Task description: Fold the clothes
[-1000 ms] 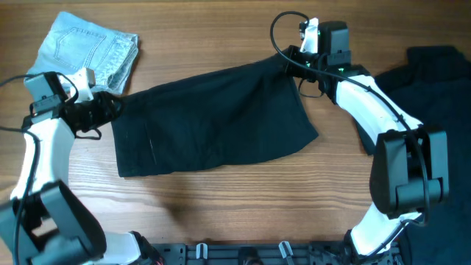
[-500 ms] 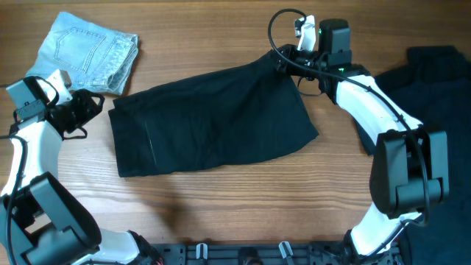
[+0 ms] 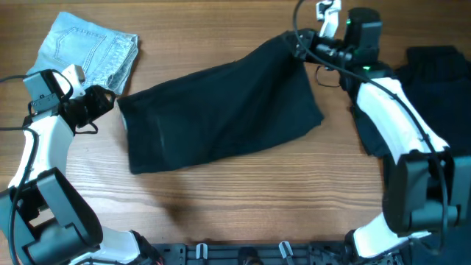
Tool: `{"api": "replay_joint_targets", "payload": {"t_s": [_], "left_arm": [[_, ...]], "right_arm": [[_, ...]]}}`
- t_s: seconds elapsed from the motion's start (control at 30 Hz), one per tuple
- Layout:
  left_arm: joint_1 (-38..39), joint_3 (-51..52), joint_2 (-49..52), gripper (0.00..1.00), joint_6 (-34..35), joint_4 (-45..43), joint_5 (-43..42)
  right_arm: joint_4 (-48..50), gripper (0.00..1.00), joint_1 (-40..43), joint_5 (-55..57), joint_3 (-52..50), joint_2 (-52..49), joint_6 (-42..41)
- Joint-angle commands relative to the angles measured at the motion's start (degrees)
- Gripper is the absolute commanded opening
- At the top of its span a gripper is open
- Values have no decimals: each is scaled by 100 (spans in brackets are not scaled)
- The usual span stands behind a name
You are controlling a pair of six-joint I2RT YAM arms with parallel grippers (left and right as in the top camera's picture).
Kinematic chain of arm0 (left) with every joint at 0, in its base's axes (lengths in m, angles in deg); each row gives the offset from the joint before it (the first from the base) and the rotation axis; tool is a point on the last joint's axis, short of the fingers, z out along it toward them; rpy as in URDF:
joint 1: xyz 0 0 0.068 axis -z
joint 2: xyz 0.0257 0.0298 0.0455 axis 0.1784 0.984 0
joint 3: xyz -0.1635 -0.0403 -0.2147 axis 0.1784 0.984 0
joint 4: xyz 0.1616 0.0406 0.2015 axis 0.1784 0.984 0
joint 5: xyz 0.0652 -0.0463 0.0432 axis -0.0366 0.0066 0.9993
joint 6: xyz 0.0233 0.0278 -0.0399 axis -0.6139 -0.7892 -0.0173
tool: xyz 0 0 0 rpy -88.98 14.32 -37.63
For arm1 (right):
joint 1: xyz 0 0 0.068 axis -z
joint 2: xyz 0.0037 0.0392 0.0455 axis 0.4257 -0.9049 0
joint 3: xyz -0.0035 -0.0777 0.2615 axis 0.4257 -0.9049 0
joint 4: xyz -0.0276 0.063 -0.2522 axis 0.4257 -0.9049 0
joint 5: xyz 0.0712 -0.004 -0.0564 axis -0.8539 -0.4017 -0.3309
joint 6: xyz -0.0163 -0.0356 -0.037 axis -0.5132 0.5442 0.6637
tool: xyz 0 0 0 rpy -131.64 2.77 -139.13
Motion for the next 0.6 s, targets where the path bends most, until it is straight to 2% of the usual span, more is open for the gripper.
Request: {"api": "replay_joint_targets", "payload": {"t_s": [0.0,0.1,0.13,0.2,0.23,0.3,0.37,0.4,0.47,0.57], "left_arm": [[13,-61,74,43,-26,-2,55],[13,-61,74,47,-24,0,55],[15,-61,74,49,-24,2,52],[39,-61,74,50,-22,74,46],[105,-59,74,50,-24,138,44],[348,-55,74,55,-31,127,31],[748,-52,125,51,-481,-116,35],[905,-52,210,47,-503,-251,146],[1128,-52,490,47,-501,-479,485],[1204,-52,931,46,-474,-852,551]], "right_arm": [[-243,6,59,284,103,170,-31],[-511,22,59,557,103,114,-2],[-511,38,59,562,103,107,4],[-509,48,59,654,103,107,2],[-549,61,59,756,103,107,4],[-800,64,59,994,103,107,4],[-1287,64,59,1029,103,107,28],[-1475,64,59,1029,103,107,33],[-1860,64,59,1029,103,107,155],[-2146,64,59,1027,103,107,157]]}}
